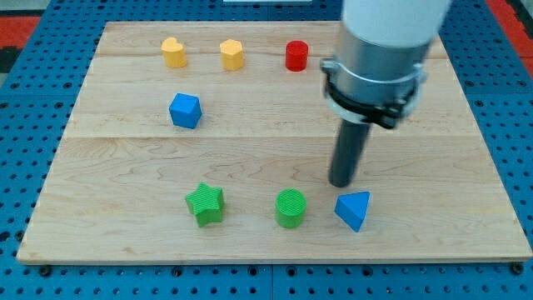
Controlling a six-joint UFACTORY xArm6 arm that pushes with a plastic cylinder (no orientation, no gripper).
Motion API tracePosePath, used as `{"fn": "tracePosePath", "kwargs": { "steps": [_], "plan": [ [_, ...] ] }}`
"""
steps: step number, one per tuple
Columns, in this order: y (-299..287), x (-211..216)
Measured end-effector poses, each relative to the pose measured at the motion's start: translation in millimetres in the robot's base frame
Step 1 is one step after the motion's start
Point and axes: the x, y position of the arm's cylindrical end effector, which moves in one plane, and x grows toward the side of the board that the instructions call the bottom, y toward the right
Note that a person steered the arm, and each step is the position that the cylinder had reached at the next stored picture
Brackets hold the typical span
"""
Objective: Push the blue triangle diagonally to the green star
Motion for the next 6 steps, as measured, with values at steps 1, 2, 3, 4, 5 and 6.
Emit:
{"fn": "tracePosePath", "kwargs": {
  "steps": [1, 2, 3, 4, 5, 6],
  "plan": [
    [-18, -78],
    [-108, -146],
    [-229, -148],
    [-253, -114],
    [-189, -120],
    [-128, -64]
  ]
}}
